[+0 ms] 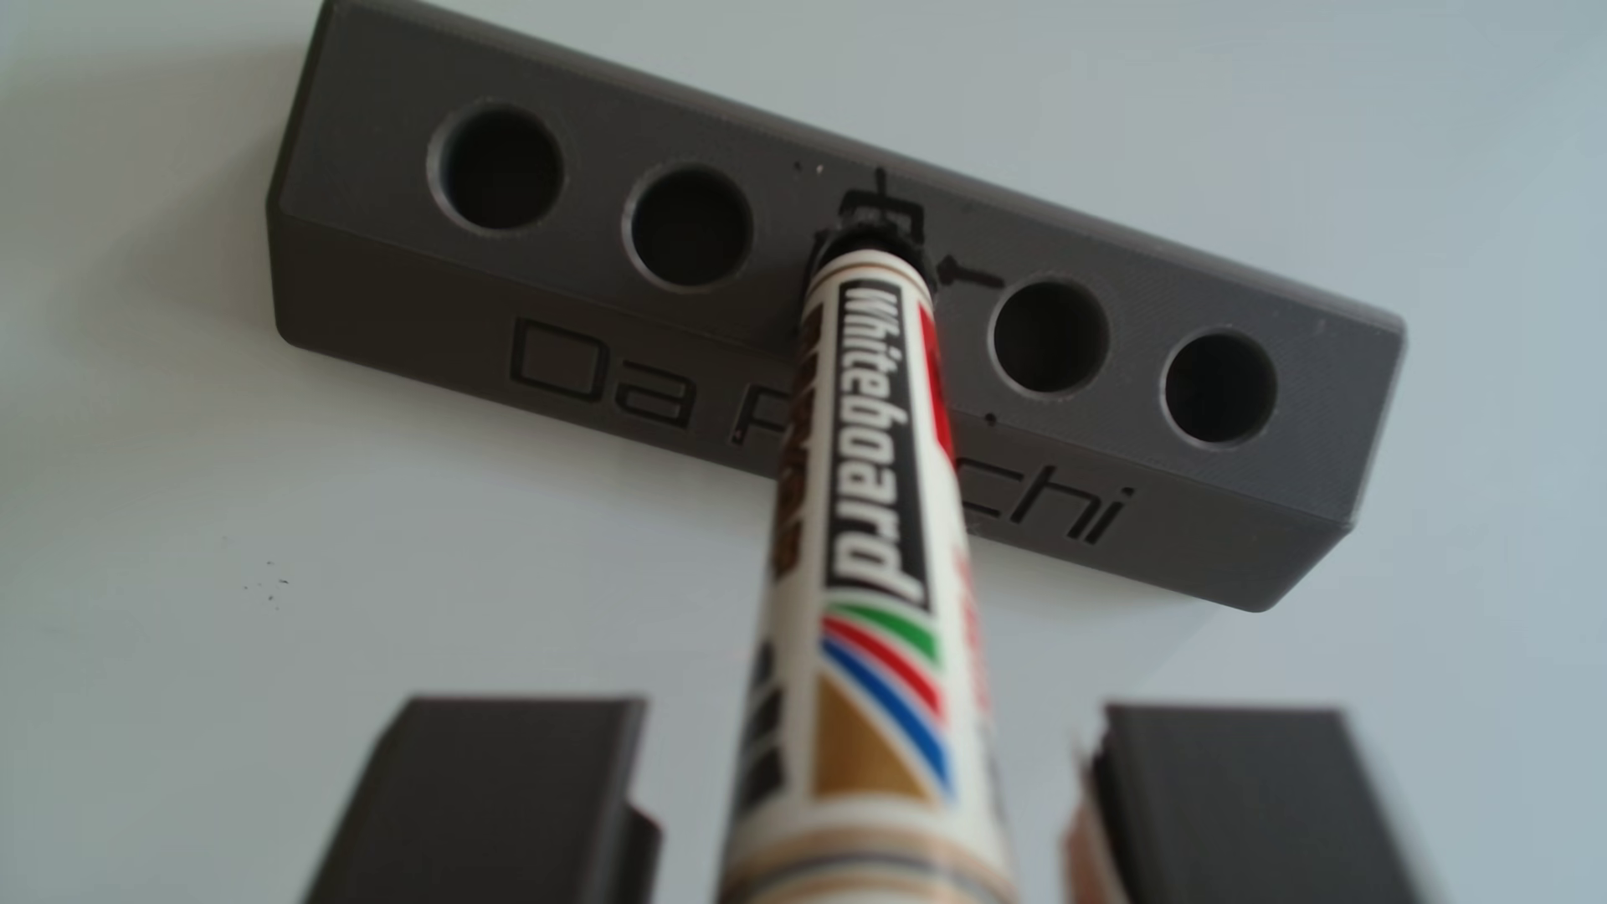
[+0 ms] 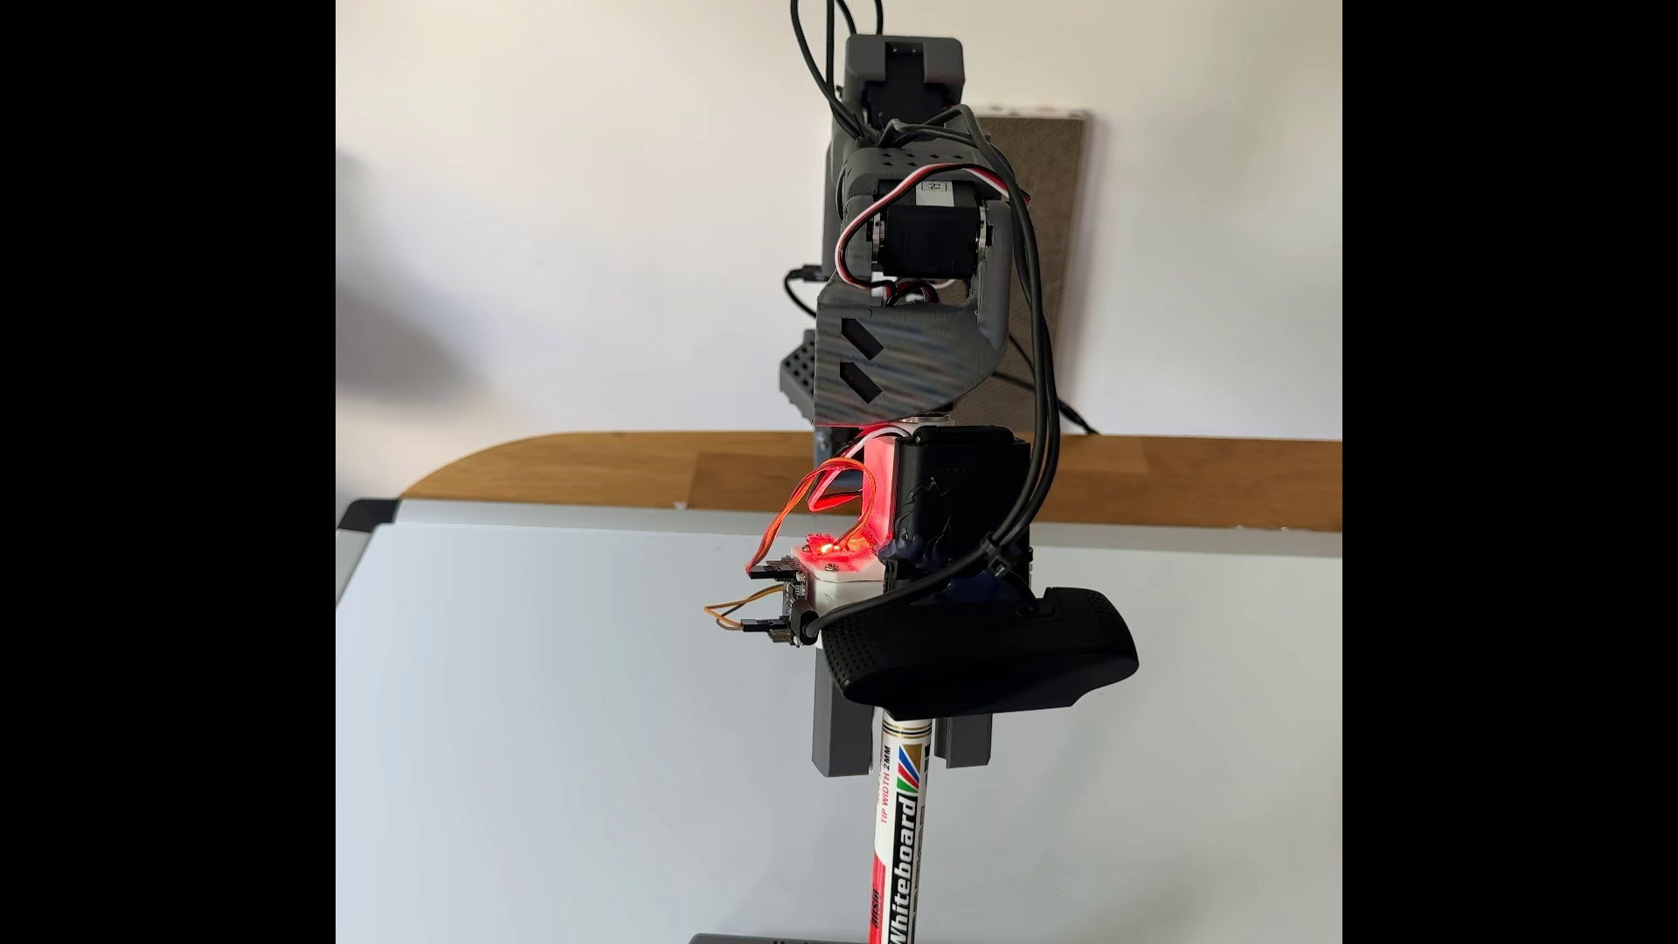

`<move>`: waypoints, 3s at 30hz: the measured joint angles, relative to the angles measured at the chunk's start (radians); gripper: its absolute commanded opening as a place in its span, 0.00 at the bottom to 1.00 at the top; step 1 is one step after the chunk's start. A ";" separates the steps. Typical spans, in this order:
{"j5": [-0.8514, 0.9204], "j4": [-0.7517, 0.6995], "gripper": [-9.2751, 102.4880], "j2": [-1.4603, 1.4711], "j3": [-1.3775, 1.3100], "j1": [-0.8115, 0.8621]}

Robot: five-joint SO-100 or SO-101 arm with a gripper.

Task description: Draw a face

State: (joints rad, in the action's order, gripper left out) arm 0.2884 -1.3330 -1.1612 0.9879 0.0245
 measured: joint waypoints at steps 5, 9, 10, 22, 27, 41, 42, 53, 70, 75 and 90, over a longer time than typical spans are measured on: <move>0.000 0.000 0.72 0.000 0.000 0.000; 0.000 0.000 0.67 0.000 0.000 0.000; 0.000 0.000 0.66 0.000 0.000 0.000; 0.000 0.000 0.55 0.000 0.000 -0.009; 0.000 0.000 0.50 0.000 0.000 -0.018; 0.000 0.006 0.46 0.000 0.000 -0.029; 0.000 0.025 0.46 0.000 0.000 -0.029; 0.000 0.054 0.46 0.000 0.000 -0.029; 0.000 0.044 0.40 0.000 0.000 -0.029; 0.002 0.028 0.33 0.000 0.000 -0.029; 0.021 0.023 0.25 0.000 0.000 -0.029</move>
State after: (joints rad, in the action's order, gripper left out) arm 0.3099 -1.3100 -1.1612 0.9879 -0.0046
